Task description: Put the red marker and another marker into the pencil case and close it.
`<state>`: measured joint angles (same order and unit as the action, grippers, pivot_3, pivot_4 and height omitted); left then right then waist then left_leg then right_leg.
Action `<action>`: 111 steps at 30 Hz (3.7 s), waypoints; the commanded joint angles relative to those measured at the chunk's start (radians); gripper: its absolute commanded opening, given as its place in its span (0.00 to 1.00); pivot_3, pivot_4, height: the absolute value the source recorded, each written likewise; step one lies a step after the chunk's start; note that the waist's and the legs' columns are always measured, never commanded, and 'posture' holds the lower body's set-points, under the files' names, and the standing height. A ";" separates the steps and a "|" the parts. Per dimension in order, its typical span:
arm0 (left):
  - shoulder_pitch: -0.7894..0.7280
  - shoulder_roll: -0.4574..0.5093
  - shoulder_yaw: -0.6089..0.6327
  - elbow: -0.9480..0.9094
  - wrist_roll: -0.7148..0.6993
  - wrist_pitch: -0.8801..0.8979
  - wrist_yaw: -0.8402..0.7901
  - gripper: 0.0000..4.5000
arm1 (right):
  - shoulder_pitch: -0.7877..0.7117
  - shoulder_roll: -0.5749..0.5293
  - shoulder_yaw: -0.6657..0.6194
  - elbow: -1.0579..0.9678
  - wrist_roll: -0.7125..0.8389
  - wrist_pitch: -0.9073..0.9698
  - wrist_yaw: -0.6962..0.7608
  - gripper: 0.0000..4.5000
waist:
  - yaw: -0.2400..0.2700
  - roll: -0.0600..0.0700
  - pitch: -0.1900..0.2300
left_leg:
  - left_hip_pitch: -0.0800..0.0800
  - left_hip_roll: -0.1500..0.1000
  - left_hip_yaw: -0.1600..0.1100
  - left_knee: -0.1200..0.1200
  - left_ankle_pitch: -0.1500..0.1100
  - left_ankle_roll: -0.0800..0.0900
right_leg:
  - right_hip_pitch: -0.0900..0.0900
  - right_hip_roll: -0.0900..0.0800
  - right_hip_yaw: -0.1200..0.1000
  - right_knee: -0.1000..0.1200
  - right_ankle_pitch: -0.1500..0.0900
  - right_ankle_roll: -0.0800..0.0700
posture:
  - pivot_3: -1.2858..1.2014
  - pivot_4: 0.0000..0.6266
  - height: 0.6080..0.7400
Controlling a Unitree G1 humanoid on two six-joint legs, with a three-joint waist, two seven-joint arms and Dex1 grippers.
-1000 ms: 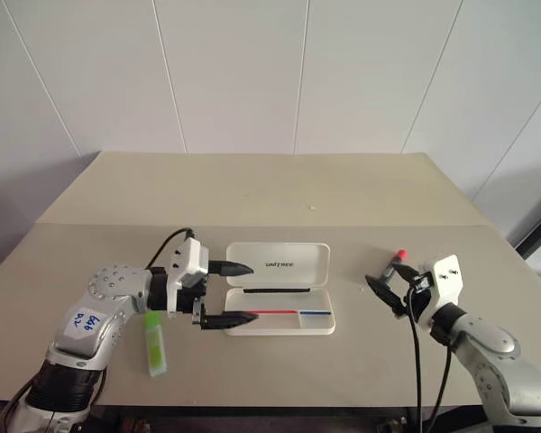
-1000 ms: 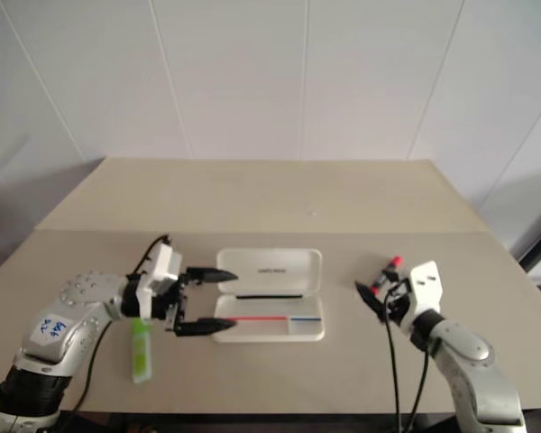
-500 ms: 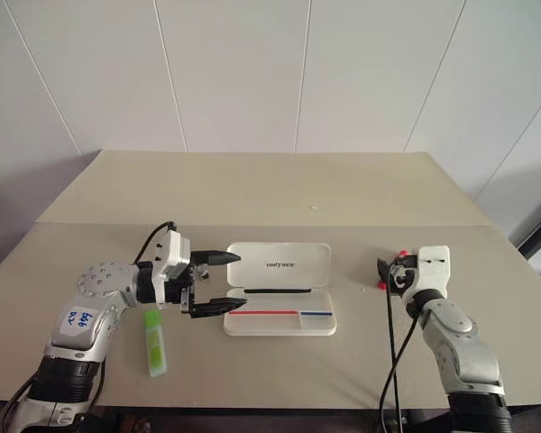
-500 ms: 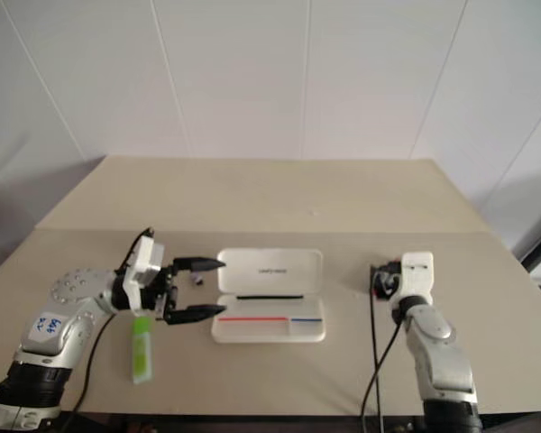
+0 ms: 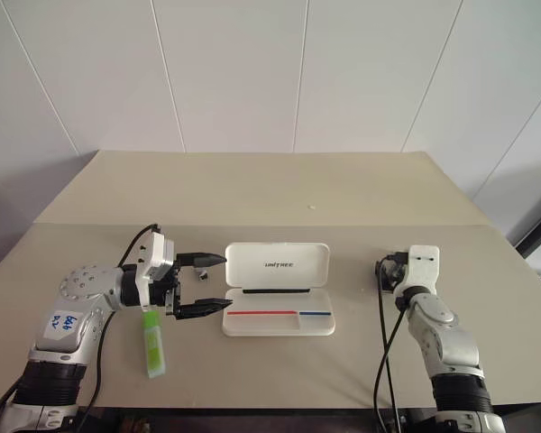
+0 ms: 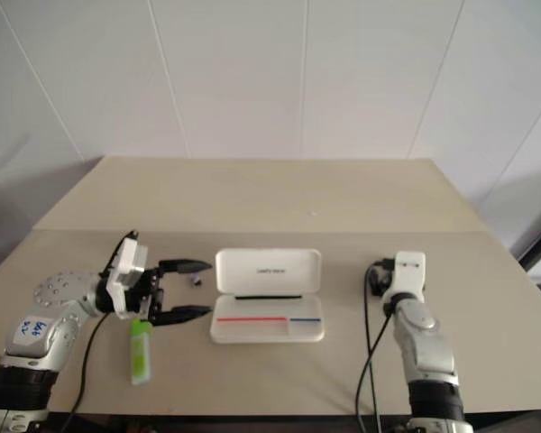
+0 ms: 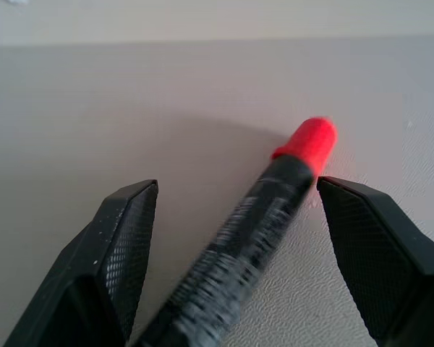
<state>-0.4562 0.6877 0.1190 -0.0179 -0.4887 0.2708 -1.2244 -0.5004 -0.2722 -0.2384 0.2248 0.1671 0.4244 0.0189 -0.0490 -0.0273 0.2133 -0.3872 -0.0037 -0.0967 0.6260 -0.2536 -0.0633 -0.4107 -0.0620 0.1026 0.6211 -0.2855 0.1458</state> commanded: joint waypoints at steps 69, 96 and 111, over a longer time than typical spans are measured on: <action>-0.066 -0.006 -0.001 0.041 0.004 -0.054 0.046 1.00 | -0.053 -0.025 -0.039 0.036 -0.022 0.101 -0.068 0.98 | -0.010 -0.002 -0.001 | 0.001 0.000 0.000 -0.002 0.000 0.000 | 0.000 0.000 0.000 0.000 0.000 0.000 | 0.52 0.24 1.00; -0.091 -0.013 -0.014 0.066 0.016 -0.072 0.050 1.00 | -0.348 -0.161 0.022 0.159 -0.044 0.492 -0.012 0.78 | -0.008 -0.001 0.000 | -0.001 0.000 0.000 -0.009 0.000 0.000 | -0.004 0.000 0.000 -0.004 0.000 -0.001 | 0.52 0.24 1.00; -0.102 -0.022 -0.017 0.077 0.021 -0.086 0.047 1.00 | -0.348 -0.199 0.045 0.111 -0.030 0.456 0.079 0.30 | -0.007 0.000 0.000 | -0.001 0.000 0.001 -0.010 0.000 0.000 | -0.004 0.000 0.000 -0.005 0.000 -0.001 | 0.52 0.24 1.00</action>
<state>-0.5391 0.6672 0.0967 0.0568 -0.4670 0.2043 -1.1752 -0.8379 -0.4358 -0.1967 0.3939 0.1359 0.9160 0.0636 -0.0565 -0.0276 0.2132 -0.3888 -0.0035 -0.0962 0.6163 -0.2533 -0.0630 -0.4144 -0.0621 0.1024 0.6162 -0.2855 0.1446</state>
